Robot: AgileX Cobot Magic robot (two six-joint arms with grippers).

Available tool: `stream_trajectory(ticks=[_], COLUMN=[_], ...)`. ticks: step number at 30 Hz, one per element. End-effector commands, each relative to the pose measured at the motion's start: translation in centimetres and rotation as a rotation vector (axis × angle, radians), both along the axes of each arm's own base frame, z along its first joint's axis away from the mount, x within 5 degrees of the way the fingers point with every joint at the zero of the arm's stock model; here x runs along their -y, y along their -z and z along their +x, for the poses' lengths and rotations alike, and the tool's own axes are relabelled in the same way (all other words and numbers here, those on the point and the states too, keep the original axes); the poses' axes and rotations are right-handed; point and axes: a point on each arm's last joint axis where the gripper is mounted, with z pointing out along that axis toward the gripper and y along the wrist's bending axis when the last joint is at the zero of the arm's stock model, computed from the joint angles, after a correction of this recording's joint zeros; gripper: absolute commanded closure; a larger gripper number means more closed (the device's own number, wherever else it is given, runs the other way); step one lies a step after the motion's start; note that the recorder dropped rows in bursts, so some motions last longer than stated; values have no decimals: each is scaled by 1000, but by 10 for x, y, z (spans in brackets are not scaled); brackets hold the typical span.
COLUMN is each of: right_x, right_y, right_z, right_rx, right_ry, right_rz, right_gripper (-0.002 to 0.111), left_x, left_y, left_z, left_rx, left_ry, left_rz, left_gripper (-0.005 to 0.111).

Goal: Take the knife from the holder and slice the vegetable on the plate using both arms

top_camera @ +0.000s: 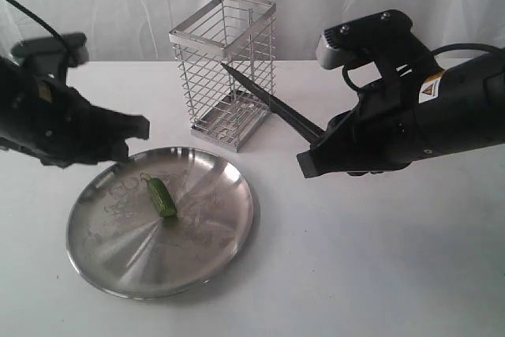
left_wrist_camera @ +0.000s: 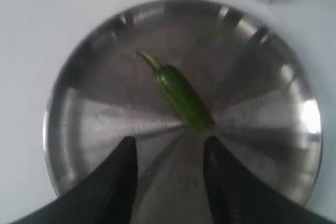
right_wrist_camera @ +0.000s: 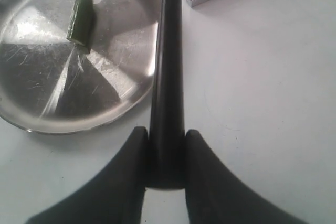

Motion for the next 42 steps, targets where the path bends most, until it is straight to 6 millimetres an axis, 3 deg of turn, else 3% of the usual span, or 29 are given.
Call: stream_trajectory(ticks=[1, 8, 23, 35, 37, 42], right_x=[3, 4, 4, 9, 10, 10], right_y=[-10, -12, -13, -29, -31, -32], right_z=[-2, -2, -2, -12, -12, -13], right_rx=[44, 61, 69, 131, 137, 136], right_ry=[7, 3, 1, 4, 5, 9], right_rz=[20, 20, 21, 56, 59, 64], right_gripper=[108, 108, 108, 108, 108, 108], left_x=[7, 21, 37, 38, 38, 33], left_y=[22, 34, 81, 107, 111, 111], left_z=[9, 31, 80, 84, 84, 76], left_rx=[-119, -194, -220, -332, -350, -445], left_ry=[-19, -22, -66, -234, -266, -440], left_rz=[-31, -39, -36, -77, -83, -88], left_gripper=[58, 45, 45, 45, 49, 89])
